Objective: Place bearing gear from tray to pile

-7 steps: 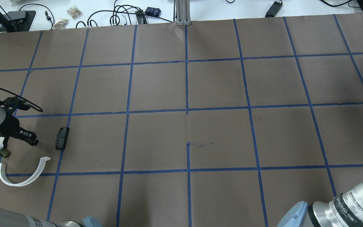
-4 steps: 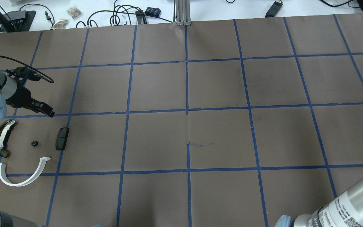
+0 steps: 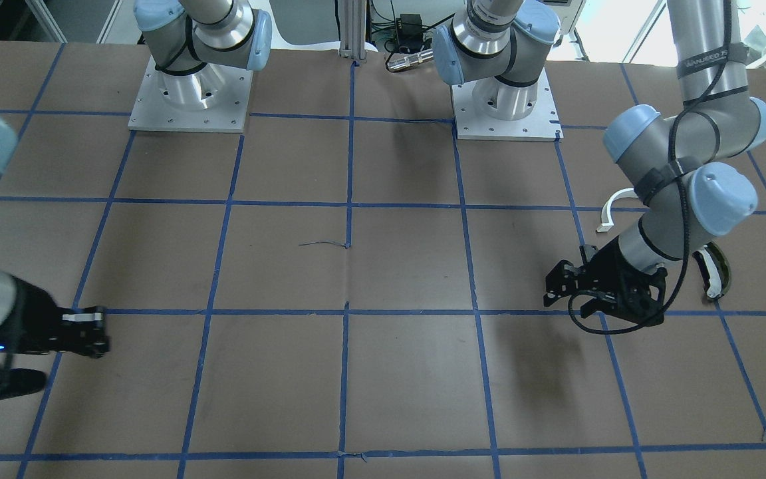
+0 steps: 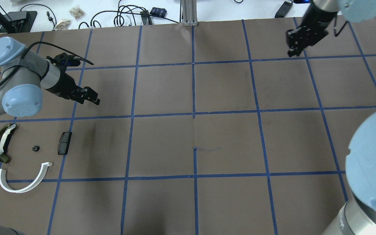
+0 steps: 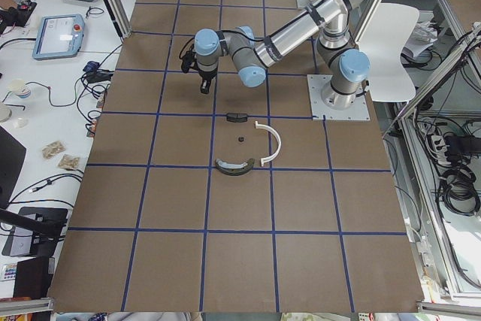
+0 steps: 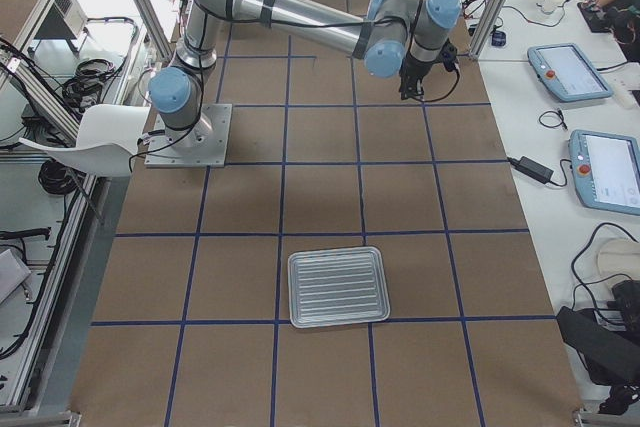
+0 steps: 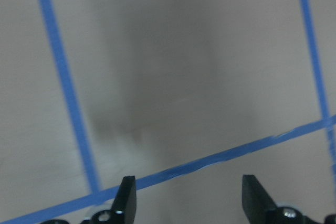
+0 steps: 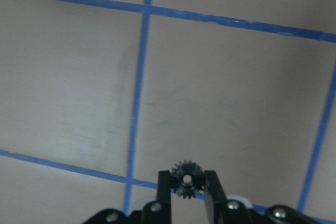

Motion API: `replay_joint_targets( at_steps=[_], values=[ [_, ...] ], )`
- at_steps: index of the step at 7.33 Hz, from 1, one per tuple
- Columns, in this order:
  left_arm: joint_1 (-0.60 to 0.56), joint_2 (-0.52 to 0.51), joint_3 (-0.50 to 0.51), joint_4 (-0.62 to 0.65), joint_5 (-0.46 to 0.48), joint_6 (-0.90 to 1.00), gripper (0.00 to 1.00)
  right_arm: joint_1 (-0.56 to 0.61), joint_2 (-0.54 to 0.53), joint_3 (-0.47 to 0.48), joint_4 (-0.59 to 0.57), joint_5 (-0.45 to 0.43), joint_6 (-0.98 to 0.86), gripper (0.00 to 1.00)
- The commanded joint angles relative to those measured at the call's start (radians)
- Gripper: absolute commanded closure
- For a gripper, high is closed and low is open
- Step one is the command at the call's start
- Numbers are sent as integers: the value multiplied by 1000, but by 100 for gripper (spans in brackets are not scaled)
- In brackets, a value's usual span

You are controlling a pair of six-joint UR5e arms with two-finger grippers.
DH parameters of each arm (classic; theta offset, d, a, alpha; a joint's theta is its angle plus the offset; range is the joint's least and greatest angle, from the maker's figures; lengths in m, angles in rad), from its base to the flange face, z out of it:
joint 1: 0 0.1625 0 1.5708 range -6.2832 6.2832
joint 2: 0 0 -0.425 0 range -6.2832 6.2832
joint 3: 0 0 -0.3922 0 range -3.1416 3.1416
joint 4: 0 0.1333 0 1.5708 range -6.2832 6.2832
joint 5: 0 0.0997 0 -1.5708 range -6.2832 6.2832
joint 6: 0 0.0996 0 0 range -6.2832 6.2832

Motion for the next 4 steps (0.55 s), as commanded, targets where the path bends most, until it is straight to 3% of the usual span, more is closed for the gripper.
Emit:
replay_joint_targets(
  at_steps=[1,2,4],
  values=[
    [-171,3,8,66,-11,-268,23,250,30,87,-197,0,460,99],
    [-223,0,28,66,-11,-350,23,333,52,154,-315,0,614,99],
    [-282,0,18,68,-1,-430,23,444,64,315,-574,1,691,98]
  ],
)
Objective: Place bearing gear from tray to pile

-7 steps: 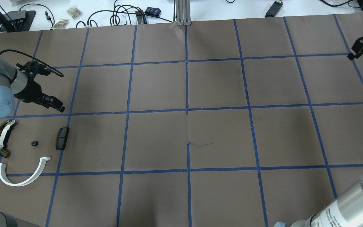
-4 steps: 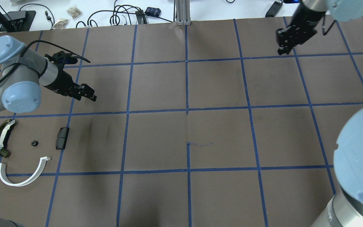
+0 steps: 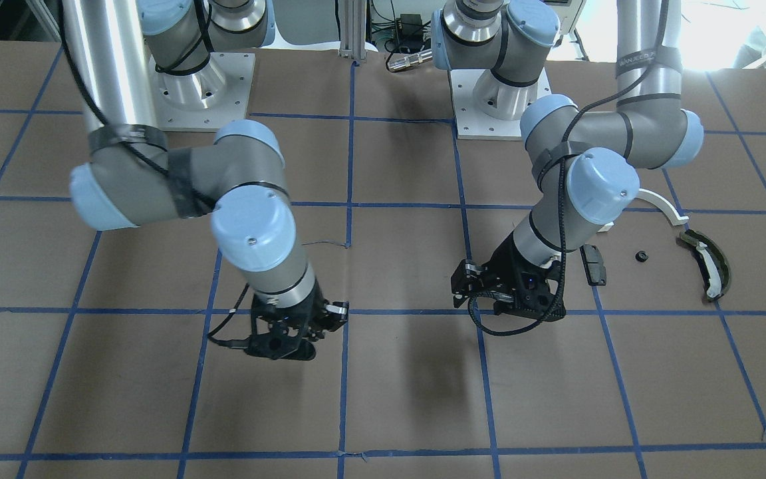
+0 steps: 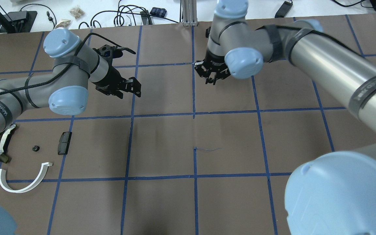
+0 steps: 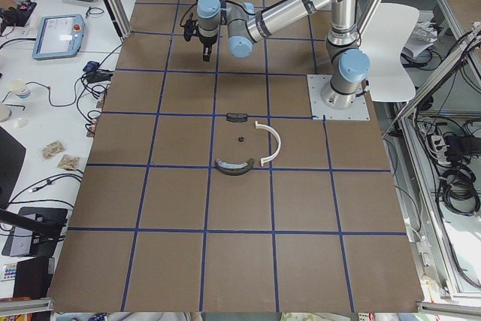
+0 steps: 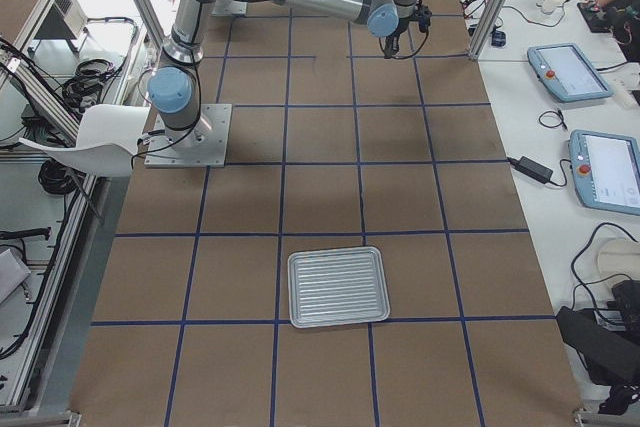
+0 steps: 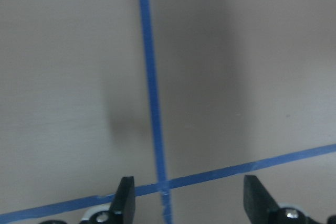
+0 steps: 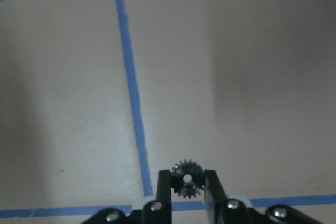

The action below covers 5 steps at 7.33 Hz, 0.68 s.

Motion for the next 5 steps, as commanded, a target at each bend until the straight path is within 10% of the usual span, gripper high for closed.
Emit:
replay_joint_targets(
  at_steps=[1,2,3,5],
  values=[
    [-36,1,-12,2,4,-52,23,75,18,162,-232,25,50,94],
    [-36,-3,-12,2,2,-53,23,74,18,191,-285,25,62,32],
    [-36,-5,-12,4,-1,-58,23,68,9,170,-273,30,57,0],
    [-39,-6,-12,4,-4,-64,23,16,-55,51,-105,2,-5,0]
  ],
)
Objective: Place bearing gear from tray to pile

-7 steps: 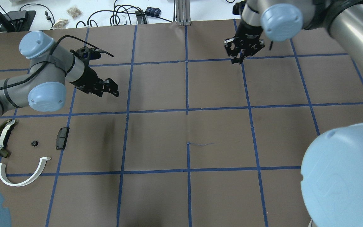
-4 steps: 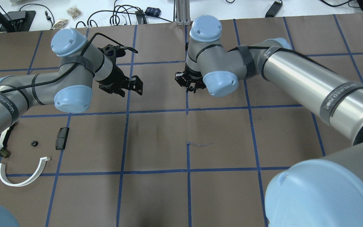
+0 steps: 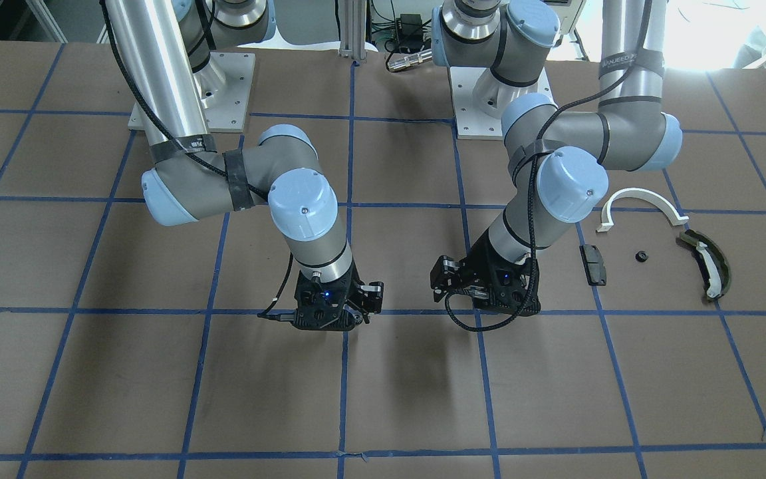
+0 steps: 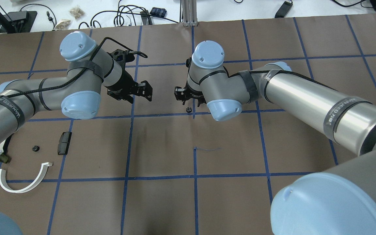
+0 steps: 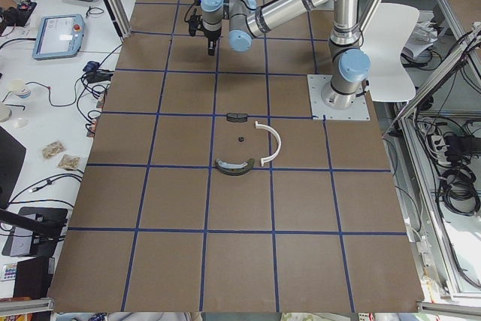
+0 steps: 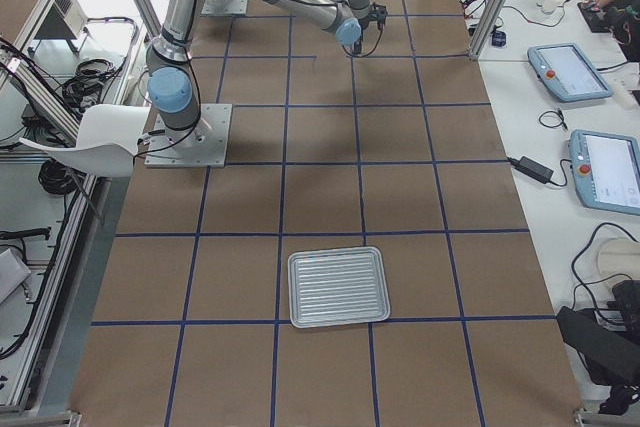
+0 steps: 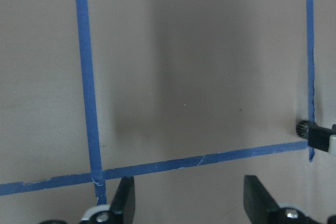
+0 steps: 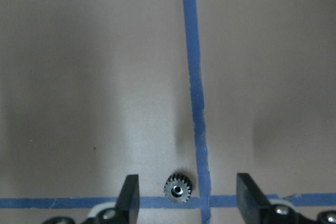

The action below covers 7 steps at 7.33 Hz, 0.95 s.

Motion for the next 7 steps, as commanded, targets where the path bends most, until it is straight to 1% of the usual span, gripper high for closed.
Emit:
replay_joint_targets(
  at_steps=[1,2,3,4,5,6,7],
  values=[
    [-22,-2,7,-1,1,-53,24,-84,-106,-152,276,-32,-133,0],
    [-94,-9,26,0,13,-123,25,-154,-174,-235,483,-32,-194,0],
    [-199,-50,70,9,139,-201,28,-210,-244,-259,599,-33,-308,0],
    [-270,-94,114,9,233,-269,27,-244,-321,-257,699,-68,-344,0],
    [-297,-139,142,15,233,-360,27,-258,-370,-257,790,-131,-363,0],
    [-341,-181,161,41,237,-401,27,-267,-388,-257,819,-157,-411,0],
    [-364,-223,179,69,243,-430,27,-267,-394,-257,827,-151,-423,0]
  ],
)
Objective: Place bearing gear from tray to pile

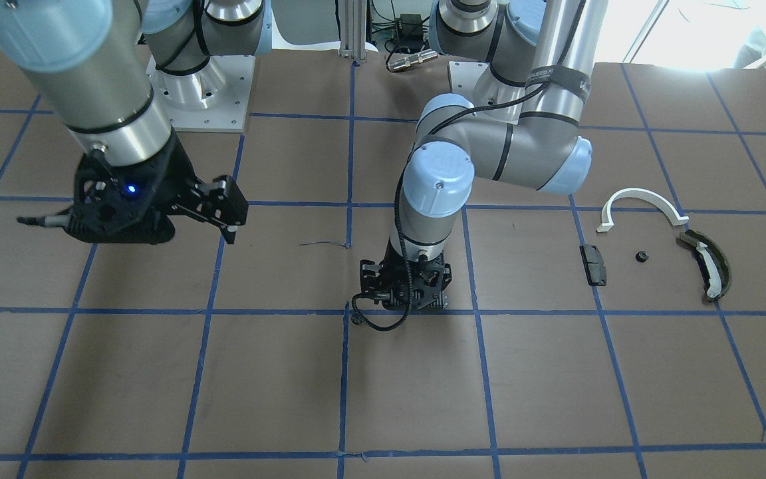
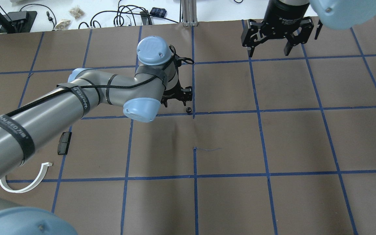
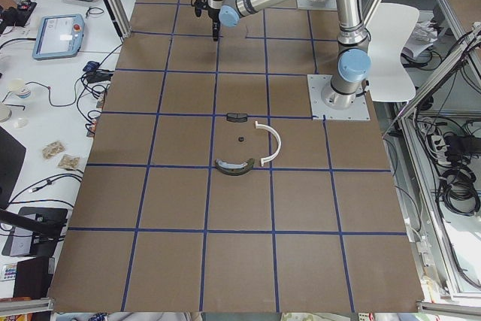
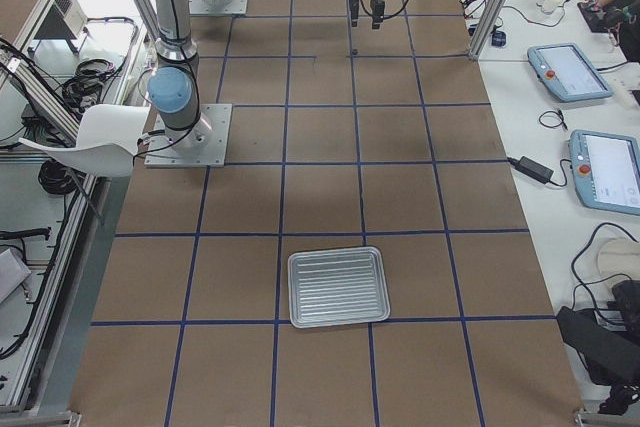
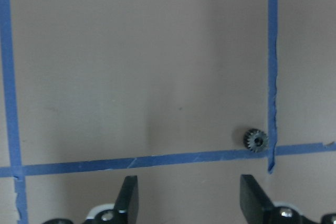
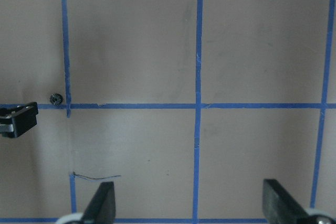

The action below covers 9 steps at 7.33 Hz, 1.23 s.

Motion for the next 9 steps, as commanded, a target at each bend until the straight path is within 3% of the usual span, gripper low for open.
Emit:
replay_joint_targets(
  at_steps=[1,2,3,4,6,7,9],
  values=[
    [-44,-85,32,47,4,-97,27,-3,-22,-1,24,-9,-39,0],
    [-50,-111,38,53,4,-102,29,-6,-35,-1,33,-27,-45,0],
    [-52,-116,42,55,10,-92,45,-6,-45,-1,36,-27,-45,0],
    [-52,-119,44,53,10,-90,54,-6,-55,1,44,-24,-45,0],
    [-52,-117,45,52,10,-90,94,-7,-56,2,44,-26,-45,0],
    [-52,-104,46,44,11,-89,100,-7,-54,2,44,-26,-45,0],
    [-12,-44,46,-28,16,-15,100,-7,-49,2,41,-22,-45,0]
  ],
)
